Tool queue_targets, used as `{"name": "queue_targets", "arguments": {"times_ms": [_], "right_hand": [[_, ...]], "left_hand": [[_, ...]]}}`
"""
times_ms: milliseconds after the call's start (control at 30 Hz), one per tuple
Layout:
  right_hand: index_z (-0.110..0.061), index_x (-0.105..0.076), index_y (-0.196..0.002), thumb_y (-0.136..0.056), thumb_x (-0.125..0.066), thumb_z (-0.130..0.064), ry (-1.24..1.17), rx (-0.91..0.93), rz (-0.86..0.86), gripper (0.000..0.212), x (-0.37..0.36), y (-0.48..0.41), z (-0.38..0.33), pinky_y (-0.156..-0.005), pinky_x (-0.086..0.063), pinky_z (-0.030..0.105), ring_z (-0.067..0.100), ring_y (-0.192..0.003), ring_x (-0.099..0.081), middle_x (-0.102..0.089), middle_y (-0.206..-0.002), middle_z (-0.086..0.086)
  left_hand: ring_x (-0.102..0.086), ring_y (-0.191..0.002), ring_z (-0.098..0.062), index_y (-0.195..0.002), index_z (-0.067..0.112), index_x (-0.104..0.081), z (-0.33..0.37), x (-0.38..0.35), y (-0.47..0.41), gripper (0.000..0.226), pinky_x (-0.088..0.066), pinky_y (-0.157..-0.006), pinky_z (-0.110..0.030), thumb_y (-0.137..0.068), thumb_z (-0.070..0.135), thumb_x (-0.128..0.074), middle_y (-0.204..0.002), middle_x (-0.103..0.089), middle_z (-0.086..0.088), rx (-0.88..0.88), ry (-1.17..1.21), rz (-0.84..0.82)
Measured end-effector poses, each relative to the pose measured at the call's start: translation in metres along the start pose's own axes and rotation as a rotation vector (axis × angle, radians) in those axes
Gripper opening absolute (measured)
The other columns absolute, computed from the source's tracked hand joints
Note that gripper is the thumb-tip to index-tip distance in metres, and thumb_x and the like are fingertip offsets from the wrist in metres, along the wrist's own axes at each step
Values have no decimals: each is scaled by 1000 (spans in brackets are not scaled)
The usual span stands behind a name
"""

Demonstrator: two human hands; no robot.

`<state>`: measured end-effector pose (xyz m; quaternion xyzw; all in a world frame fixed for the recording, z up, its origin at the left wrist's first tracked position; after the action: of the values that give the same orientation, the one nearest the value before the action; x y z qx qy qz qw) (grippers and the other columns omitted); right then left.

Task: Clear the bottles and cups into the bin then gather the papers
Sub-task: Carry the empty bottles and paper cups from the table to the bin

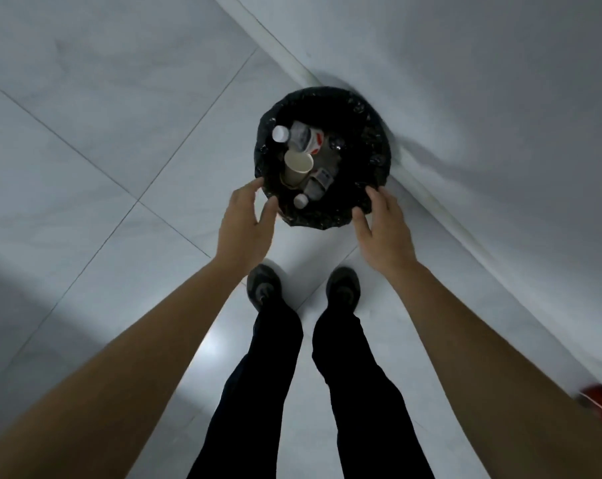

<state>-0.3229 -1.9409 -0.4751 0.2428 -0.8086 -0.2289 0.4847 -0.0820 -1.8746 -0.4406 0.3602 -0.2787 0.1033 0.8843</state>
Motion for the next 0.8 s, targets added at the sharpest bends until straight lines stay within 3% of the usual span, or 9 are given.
{"name": "queue_targets", "arguments": {"times_ms": [100,233,367,467,567,700,800], "right_hand": [[-12,-33,-151,-105,-39,-39,-34,47,-8,54,58,64,-57,-112,-37,41,29,-140,-38,-35,-154,14],[-15,-36,-151,-104,-44,-38,-90,193,-22,53,143,164,-154,-104,-33,22,17,-137,-42,-42,-150,5],[-26,-46,-144,-101,-52,-34,-265,314,5,44,223,262,-243,-102,-46,30,6,-119,-57,-58,-131,-10],[-30,-52,-139,-101,-52,-34,-349,413,0,39,262,330,-294,-97,-51,29,-9,-107,-58,-62,-120,-19],[-35,-51,-139,-96,-52,-42,-418,564,-44,43,282,386,-334,-98,-50,30,-3,-115,-59,-62,-128,-17],[-32,-48,-141,-89,-59,-38,-400,823,-177,53,292,443,-381,-95,-50,23,2,-119,-59,-60,-130,-19],[-32,-48,-140,-89,-60,-36,-308,997,-319,52,283,473,-403,-95,-48,18,0,-119,-58,-58,-131,-21]], "left_hand": [[-45,-134,-16,-148,19,-39,24,71,79,50,-40,-109,-39,-101,36,-47,-149,-45,-2,12,20,38],[-54,-123,-12,-139,21,-49,67,176,195,43,-48,-103,-40,-98,28,-57,-135,-56,3,61,208,136],[-57,-117,-2,-134,23,-54,114,278,315,37,-50,-99,-33,-97,26,-57,-125,-61,11,7,338,313],[-57,-116,0,-133,23,-54,133,331,396,36,-52,-94,-27,-97,25,-56,-123,-62,13,-26,431,486],[-58,-117,-1,-132,25,-54,136,360,470,35,-50,-87,-17,-96,25,-58,-121,-64,14,-35,566,687],[-60,-117,-9,-126,33,-56,118,365,564,35,-48,-89,-26,-92,32,-59,-118,-66,10,-6,742,1001],[-61,-113,-5,-123,38,-55,104,345,625,31,-48,-89,-27,-95,26,-61,-117,-66,9,85,790,1208]]}}
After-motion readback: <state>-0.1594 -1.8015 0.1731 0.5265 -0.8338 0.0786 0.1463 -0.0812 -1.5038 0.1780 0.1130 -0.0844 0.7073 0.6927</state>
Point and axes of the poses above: each hand's wrist, its own y-axis away from the middle knuckle, its own x-axis out of the back of the hand, z = x × y, the point moved 10 cm from there along -y, towards the middle knuckle
